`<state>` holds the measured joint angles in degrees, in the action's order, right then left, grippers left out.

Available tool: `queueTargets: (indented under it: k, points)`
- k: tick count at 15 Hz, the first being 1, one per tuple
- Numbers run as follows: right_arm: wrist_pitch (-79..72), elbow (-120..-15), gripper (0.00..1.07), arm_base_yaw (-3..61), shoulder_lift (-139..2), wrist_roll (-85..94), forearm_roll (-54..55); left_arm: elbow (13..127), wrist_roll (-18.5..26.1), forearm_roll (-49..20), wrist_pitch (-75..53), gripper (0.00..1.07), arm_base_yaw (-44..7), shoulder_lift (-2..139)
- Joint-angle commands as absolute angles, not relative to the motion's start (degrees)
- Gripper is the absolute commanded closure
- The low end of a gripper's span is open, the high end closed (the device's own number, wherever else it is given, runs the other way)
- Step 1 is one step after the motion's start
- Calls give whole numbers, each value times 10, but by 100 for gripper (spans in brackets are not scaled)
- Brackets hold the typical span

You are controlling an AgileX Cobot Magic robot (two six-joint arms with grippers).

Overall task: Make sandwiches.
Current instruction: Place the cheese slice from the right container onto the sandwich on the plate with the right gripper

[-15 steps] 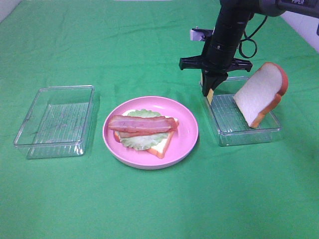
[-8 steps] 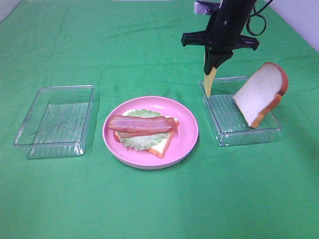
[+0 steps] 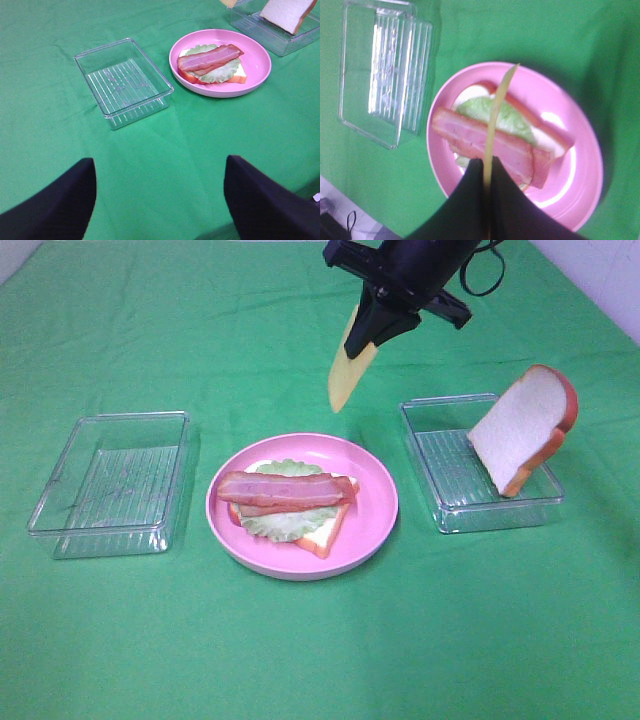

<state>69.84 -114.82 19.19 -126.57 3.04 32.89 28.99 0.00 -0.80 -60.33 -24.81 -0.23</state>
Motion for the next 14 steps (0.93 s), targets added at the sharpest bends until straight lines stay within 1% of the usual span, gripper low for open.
queueTargets:
  k: [1, 3, 8, 9, 11, 14]
  points:
    - [738, -1112, 107, 214, -1261, 57, 347, 286, 0, -11, -600, 38, -250, -16]
    - [729, -1083, 107, 239, -1261, 69, 356, 286, 0, -11, -600, 38, -250, -16]
    - [651, -1036, 107, 292, -1261, 79, 386, 286, 0, -11, -600, 38, -250, -16]
    - [615, -1018, 107, 298, -1261, 80, 394, 286, 0, -11, -600, 38, -250, -16]
    - [587, -1004, 107, 297, -1262, 71, 384, 286, 0, -11, -600, 38, -250, -16]
    - [586, -1003, 107, 297, -1275, 70, 384, 286, 0, -11, -600, 38, -250, -16]
